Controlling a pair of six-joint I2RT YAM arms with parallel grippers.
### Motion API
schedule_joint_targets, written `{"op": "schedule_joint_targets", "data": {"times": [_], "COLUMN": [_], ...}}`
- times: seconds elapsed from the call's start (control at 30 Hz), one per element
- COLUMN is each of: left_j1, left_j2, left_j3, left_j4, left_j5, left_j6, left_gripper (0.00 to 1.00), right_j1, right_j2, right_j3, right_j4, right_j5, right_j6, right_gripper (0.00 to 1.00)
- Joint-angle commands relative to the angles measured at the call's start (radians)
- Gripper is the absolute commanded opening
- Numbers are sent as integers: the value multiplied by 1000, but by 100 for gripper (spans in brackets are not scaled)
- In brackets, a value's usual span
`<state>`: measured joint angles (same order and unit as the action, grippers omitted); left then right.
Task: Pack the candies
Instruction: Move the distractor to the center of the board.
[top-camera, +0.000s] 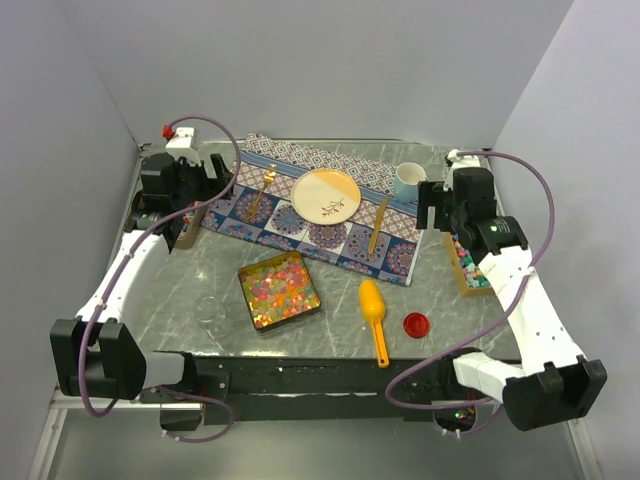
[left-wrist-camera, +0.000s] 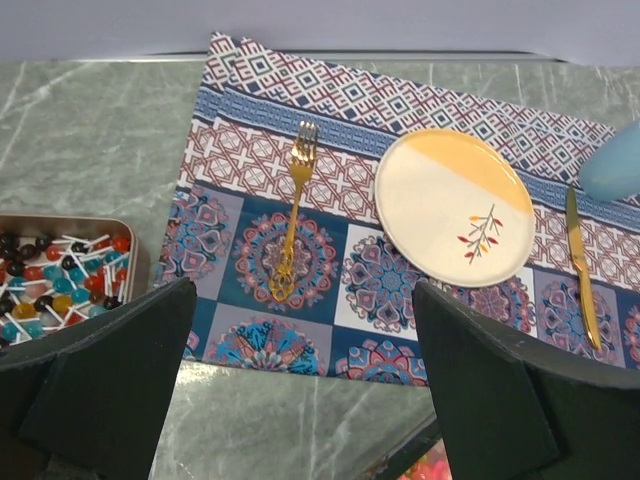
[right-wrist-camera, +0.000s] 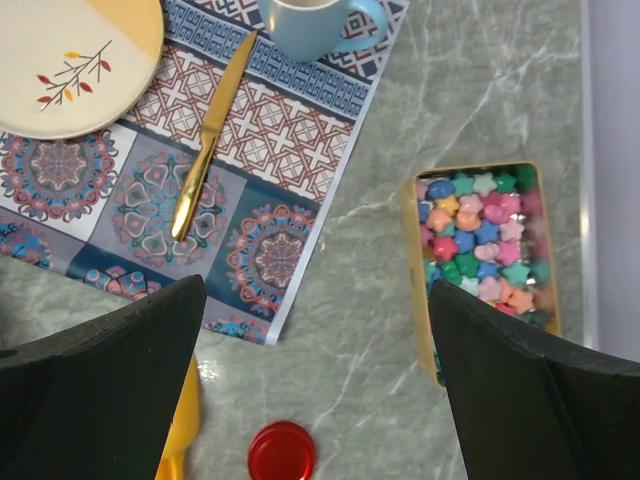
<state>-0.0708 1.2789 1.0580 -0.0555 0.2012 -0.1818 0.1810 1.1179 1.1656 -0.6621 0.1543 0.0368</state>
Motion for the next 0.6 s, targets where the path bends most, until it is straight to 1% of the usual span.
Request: {"op": "schedule_joint_targets", "data": {"times": [0.0,0.07,0.13,0.27,0.33,0.37,0.4,0.53,0.57], "left_j1": [-6,-11,-12,-12,-12,-12,-12,-12,-12], "left_j2": [-7,-9,-16,-45,-62,-65,-67,-81,-78], "left_j3": [39,34,34,50,40,37,25,-1,-3], "left_j4": [-52,-59,-64,-87,-89,-96,-113,-139,-141], "left_j5": [61,69,61,70,104,150,167,156,155], "left_j6": [-27,-25,-22,-33,5,27,66,113,122], "left_gripper": [97,97,97,97,97,97,97,97,97], "right_j1": [5,-8,-29,-43,-52,-58,-61,-87,-94], "right_j2": [86,124,196,293,348,365,400,490,502], "right_j3": [40,60,84,117,143,152,158,175,175], "right_j4": [7,-4,-7,12,10,10,10,28,32], "right_j5": [-105,-151,-222,-257,-266,-271,-274,-315,-318], "right_j6": [63,84,152,227,273,290,317,391,406], "right_gripper": [100,100,100,100,100,99,98,94,92]}}
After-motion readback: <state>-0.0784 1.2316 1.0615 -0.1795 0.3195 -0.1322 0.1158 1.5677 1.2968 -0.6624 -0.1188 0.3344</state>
